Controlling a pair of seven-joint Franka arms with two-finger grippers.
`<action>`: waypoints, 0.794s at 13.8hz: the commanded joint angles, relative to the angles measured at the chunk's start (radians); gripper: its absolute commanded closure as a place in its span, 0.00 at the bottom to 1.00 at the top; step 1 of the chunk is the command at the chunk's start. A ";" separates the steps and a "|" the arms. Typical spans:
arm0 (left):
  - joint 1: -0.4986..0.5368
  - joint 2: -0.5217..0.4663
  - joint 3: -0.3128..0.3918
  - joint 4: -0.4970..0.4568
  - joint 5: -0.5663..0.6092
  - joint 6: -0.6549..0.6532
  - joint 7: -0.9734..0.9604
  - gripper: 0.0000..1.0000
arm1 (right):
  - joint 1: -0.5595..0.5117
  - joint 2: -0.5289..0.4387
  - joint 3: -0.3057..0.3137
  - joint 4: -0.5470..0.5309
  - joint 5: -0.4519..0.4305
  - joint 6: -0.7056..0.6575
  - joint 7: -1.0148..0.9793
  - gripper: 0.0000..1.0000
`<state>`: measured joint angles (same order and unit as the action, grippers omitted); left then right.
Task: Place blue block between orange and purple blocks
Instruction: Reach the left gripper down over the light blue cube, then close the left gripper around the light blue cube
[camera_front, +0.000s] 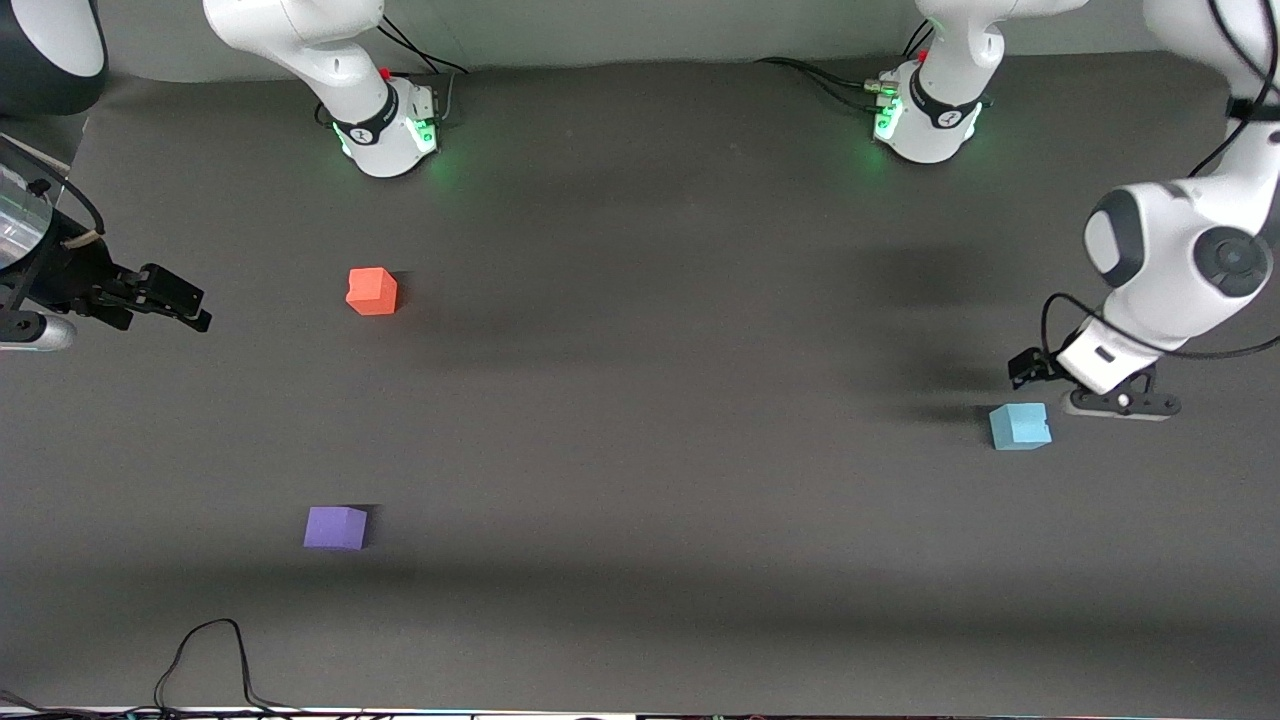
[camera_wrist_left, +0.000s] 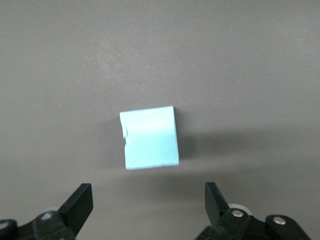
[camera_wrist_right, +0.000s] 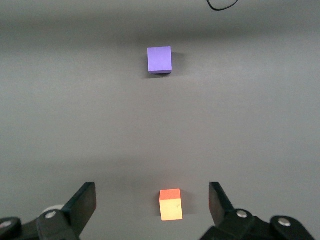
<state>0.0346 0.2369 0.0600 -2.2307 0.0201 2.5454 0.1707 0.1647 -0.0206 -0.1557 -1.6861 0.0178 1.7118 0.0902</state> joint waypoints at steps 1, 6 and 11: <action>0.016 0.090 0.006 0.010 0.011 0.113 0.003 0.00 | 0.004 0.010 -0.007 0.019 0.016 -0.001 0.008 0.00; 0.013 0.188 0.004 0.048 0.003 0.162 -0.004 0.00 | 0.006 0.010 -0.007 0.020 0.014 -0.001 0.006 0.00; 0.002 0.217 0.001 0.086 -0.005 0.151 -0.026 0.00 | 0.006 0.013 -0.007 0.020 0.014 -0.001 0.006 0.00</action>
<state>0.0483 0.4377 0.0589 -2.1844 0.0185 2.7077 0.1658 0.1647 -0.0198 -0.1567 -1.6859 0.0178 1.7119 0.0902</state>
